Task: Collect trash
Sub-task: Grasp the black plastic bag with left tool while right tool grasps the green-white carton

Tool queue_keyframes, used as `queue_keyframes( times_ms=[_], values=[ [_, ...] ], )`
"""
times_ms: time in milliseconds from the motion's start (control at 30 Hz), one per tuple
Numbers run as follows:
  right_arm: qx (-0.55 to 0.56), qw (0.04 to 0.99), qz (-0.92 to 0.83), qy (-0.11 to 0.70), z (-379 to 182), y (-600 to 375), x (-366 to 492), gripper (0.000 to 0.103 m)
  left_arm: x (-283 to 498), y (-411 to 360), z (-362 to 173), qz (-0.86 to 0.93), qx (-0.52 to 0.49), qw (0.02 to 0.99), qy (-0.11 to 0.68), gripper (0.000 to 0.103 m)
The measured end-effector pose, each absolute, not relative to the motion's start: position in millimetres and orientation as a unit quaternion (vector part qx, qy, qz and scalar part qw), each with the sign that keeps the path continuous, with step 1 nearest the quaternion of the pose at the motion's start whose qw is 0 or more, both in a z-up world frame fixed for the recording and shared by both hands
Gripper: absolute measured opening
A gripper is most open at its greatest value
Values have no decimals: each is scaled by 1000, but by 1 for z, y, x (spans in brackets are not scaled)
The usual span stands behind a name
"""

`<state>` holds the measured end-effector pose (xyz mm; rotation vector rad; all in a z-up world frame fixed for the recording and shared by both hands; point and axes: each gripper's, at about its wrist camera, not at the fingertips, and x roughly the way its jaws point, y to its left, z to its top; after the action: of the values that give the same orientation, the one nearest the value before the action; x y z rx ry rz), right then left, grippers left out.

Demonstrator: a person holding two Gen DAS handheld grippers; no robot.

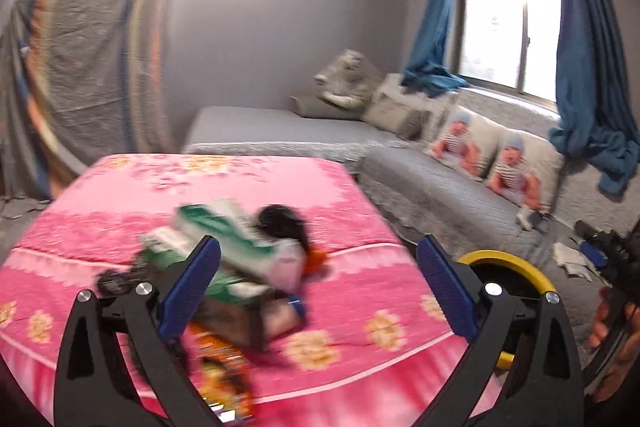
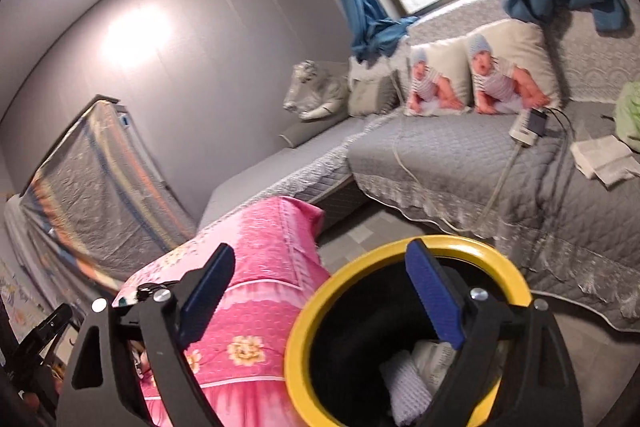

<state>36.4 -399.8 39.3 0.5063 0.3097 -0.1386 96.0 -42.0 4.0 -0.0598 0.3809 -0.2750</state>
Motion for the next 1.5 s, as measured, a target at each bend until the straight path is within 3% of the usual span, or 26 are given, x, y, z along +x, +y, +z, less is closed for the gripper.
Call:
queue_keyframes(
  times_ms=[200, 400, 733, 1100, 1300, 1400, 1433, 1500],
  values=[
    [206, 970, -15, 129, 50, -355, 43, 92, 71, 43, -10, -32, -43, 981, 188, 95],
    [176, 974, 30, 138, 56, -315, 55, 93, 70, 96, -40, 11, -63, 969, 239, 95],
    [91, 984, 61, 141, 60, -260, 60, 93, 102, 105, -79, -11, -94, 942, 323, 95],
    [66, 981, 100, 150, 54, -239, 63, 94, 147, 102, -81, 25, -95, 933, 347, 93],
    [69, 976, 148, 144, 54, -237, 58, 95, 167, 92, -93, 34, -71, 924, 374, 71],
    [68, 972, 171, 145, 55, -232, 57, 95, 176, 95, -103, 36, -80, 915, 395, 46],
    [65, 971, 178, 147, 55, -230, 57, 95, 177, 96, -105, 33, -86, 913, 398, 33],
    [54, 968, 197, 148, 55, -222, 56, 95, 177, 98, -105, 31, -94, 912, 397, 25]
  ],
)
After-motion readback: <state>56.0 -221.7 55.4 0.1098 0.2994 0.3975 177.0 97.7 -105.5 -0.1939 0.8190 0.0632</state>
